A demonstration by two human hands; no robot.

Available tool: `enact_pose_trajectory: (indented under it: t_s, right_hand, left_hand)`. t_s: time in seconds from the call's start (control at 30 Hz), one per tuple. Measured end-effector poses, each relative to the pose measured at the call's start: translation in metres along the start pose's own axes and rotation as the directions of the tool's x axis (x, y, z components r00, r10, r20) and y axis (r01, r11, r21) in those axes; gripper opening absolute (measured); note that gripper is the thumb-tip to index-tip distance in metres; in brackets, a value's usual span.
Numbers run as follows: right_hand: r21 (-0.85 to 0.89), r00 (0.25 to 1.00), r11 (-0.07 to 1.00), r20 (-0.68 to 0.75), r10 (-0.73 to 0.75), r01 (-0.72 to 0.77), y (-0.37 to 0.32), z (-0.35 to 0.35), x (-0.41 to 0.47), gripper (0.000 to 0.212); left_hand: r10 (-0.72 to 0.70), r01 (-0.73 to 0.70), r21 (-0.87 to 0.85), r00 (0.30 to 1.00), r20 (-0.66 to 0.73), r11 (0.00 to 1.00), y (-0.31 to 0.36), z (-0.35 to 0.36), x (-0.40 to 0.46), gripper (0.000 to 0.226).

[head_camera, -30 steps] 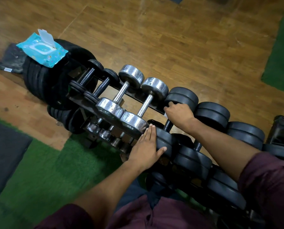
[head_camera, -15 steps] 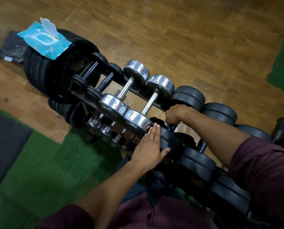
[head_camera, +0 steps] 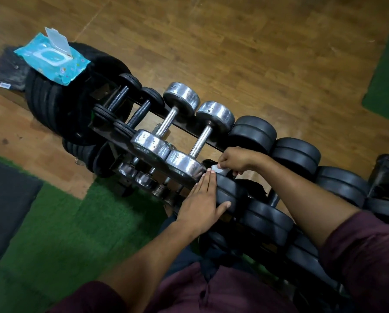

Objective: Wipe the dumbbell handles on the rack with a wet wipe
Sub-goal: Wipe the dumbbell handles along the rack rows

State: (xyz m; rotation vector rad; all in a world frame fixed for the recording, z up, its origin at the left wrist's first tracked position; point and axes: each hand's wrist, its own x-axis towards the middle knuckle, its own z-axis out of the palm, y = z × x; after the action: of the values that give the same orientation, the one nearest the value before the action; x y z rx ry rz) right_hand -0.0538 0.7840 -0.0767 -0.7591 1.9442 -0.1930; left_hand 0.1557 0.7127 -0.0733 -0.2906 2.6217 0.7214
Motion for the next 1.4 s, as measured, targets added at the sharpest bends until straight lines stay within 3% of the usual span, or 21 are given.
enact_pose_trajectory:
  t_s: [0.13, 0.27, 0.43, 0.63, 0.73, 0.87, 0.97, 1.03, 1.1, 1.13, 1.27, 1.4]
  right_hand:
    - [0.085, 0.992, 0.993, -0.102, -0.075, 0.084, 0.014, 0.01, -0.022, 0.038]
    - [0.102, 0.984, 0.99, -0.159, -0.076, 0.093, 0.029, 0.017, -0.046, 0.027]
    - [0.04, 0.975, 0.999, -0.222, 0.008, 0.001, 0.057, 0.027, -0.066, 0.02]
    - [0.227, 0.897, 0.974, -0.429, 0.108, -0.008, 0.082, 0.038, -0.098, 0.024]
    - [0.266, 0.858, 0.964, -0.498, 0.126, 0.013, 0.091, 0.047, -0.115, 0.015]
    - [0.281, 0.783, 0.96, -0.594, 0.187, -0.016, 0.106, 0.058, -0.134, 0.006]
    - [0.222, 0.805, 0.972, -0.561, 0.194, -0.08, 0.116, 0.068, -0.142, 0.005]
    - [0.191, 0.871, 0.97, -0.439, 0.219, -0.148, 0.12, 0.078, -0.144, 0.013]
    - [0.147, 0.886, 0.957, -0.364, 0.288, -0.251, 0.123, 0.088, -0.145, 0.009]
    - [0.129, 0.879, 0.95, -0.36, 0.312, -0.285, 0.124, 0.09, -0.146, 0.003]
    - [0.115, 0.828, 0.933, -0.433, 0.357, -0.342, 0.123, 0.096, -0.147, 0.011]
    - [0.231, 0.703, 0.91, -0.579, 0.413, -0.344, 0.118, 0.105, -0.145, 0.008]
  left_hand:
    - [0.0, 0.0, 0.005, 1.0, -0.014, 1.0, 0.002, -0.002, -0.001, 0.094]
    - [0.001, -0.001, 0.011, 1.0, -0.017, 1.0, 0.004, -0.004, -0.001, 0.094]
    - [-0.02, 0.02, 0.018, 1.0, 0.002, 1.0, 0.006, -0.005, -0.001, 0.095]
    - [-0.05, 0.05, -0.009, 0.999, -0.01, 0.999, 0.02, -0.005, -0.006, 0.092]
    - [-0.007, 0.01, 0.068, 0.999, -0.04, 0.998, 0.033, 0.0, -0.01, 0.089]
    - [0.149, -0.145, 0.156, 0.989, -0.017, 0.977, 0.056, 0.008, -0.013, 0.081]
    - [0.265, -0.276, 0.153, 0.96, 0.089, 0.949, 0.075, 0.021, -0.016, 0.077]
    - [0.295, -0.316, 0.131, 0.943, 0.154, 0.94, 0.083, 0.03, -0.019, 0.077]
    - [0.305, -0.328, 0.124, 0.936, 0.174, 0.937, 0.083, 0.034, -0.02, 0.078]
    - [0.309, -0.333, 0.124, 0.934, 0.179, 0.935, 0.081, 0.034, -0.019, 0.078]
    - [0.341, -0.37, 0.133, 0.919, 0.198, 0.919, 0.079, 0.03, -0.017, 0.078]
    - [0.342, -0.365, 0.104, 0.921, 0.184, 0.925, 0.077, 0.034, -0.019, 0.082]
